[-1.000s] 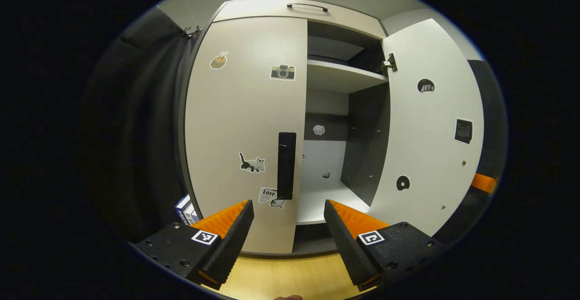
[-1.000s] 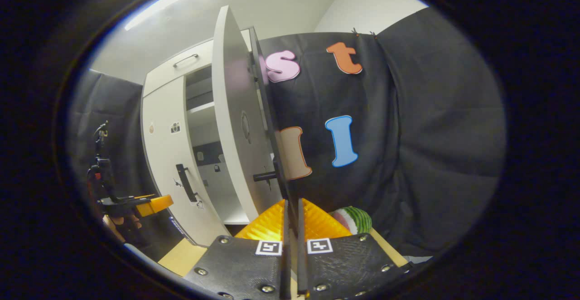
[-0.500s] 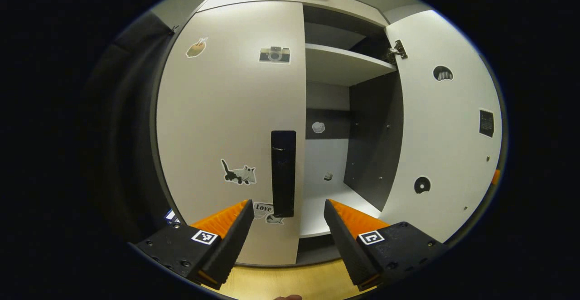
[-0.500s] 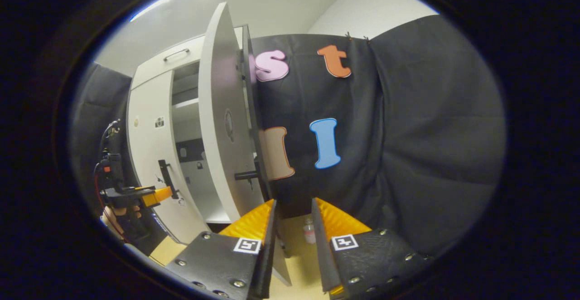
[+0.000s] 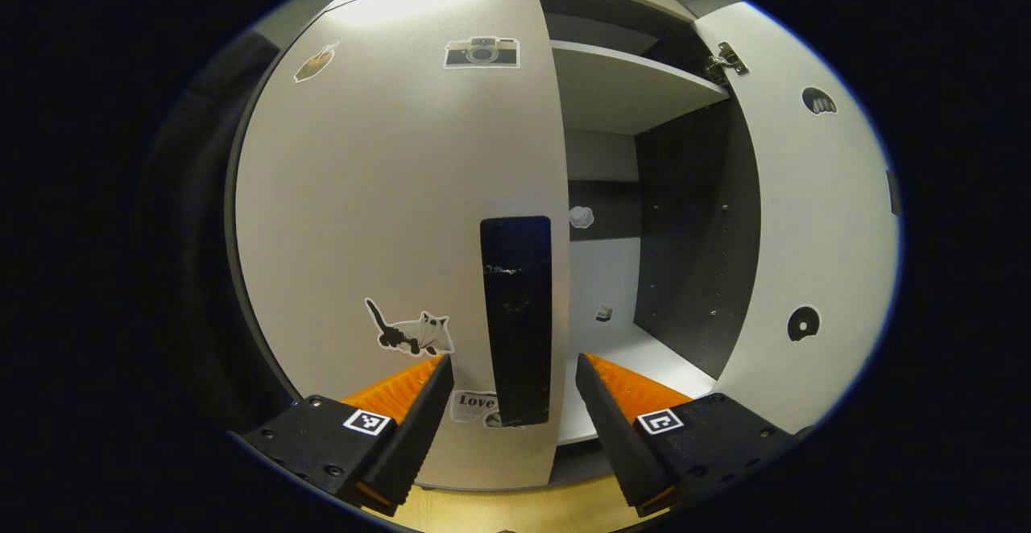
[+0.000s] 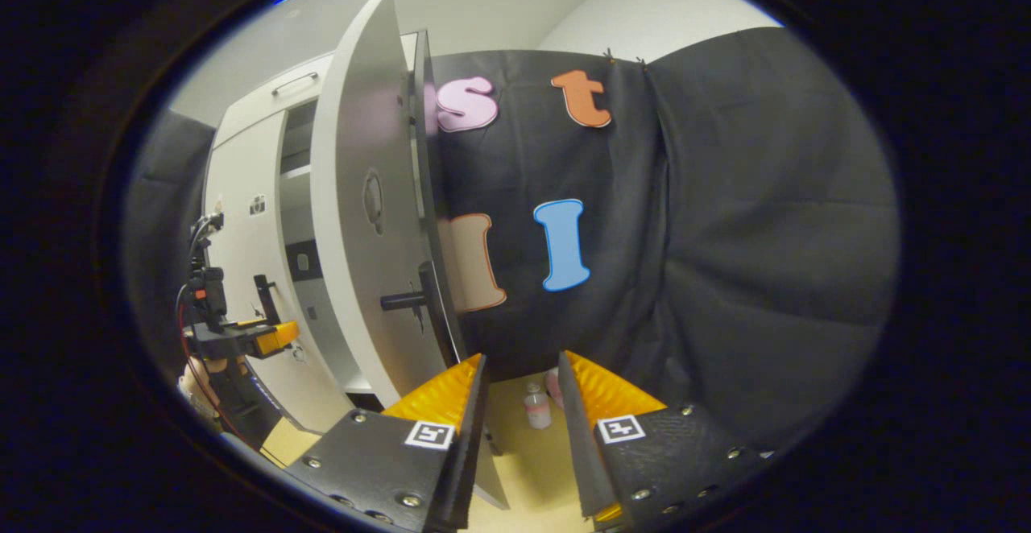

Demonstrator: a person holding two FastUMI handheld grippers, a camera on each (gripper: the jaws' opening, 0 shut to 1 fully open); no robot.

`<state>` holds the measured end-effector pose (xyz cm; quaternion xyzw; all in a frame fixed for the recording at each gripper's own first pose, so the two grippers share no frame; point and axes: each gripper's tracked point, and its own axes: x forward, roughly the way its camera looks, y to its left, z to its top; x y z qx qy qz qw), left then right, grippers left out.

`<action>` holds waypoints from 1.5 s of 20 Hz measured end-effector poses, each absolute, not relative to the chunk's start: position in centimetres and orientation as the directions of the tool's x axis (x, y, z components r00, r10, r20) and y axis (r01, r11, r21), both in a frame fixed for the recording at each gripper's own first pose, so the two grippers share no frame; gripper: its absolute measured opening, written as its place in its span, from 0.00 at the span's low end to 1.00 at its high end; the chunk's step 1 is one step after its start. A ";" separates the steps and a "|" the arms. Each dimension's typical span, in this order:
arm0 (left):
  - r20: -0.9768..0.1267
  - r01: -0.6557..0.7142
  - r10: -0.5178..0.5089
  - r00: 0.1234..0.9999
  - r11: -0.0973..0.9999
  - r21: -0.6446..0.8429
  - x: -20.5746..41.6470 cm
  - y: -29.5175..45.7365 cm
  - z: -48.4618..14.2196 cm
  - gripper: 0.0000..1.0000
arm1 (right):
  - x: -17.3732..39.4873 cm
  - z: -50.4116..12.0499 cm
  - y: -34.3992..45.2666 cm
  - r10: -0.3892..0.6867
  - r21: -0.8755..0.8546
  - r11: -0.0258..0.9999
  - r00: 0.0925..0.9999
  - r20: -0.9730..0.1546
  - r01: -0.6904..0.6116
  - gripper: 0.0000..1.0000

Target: Open the right door of the double-door shoe cabinet with the right hand, and open the left door with the left hand.

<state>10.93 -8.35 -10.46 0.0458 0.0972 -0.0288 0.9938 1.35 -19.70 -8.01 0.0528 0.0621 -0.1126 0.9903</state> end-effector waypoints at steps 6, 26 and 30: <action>-0.166 0.004 0.010 0.986 0.996 0.086 11.2 -7.1 -10.3 0.74 | 2.0 -9.4 -19.9 -0.218 0.102 0.966 0.963 -0.161 0.236 0.50; -0.197 0.045 -0.036 0.980 0.998 0.041 10.5 -8.5 -10.8 0.25 | -5.3 -9.6 -24.0 -0.303 0.177 0.928 0.939 -0.162 0.329 0.50; -0.199 0.051 -0.038 0.979 0.997 0.060 10.2 -8.2 -10.8 0.24 | -6.3 -9.2 -23.7 -0.295 0.192 0.927 0.943 -0.156 0.321 0.50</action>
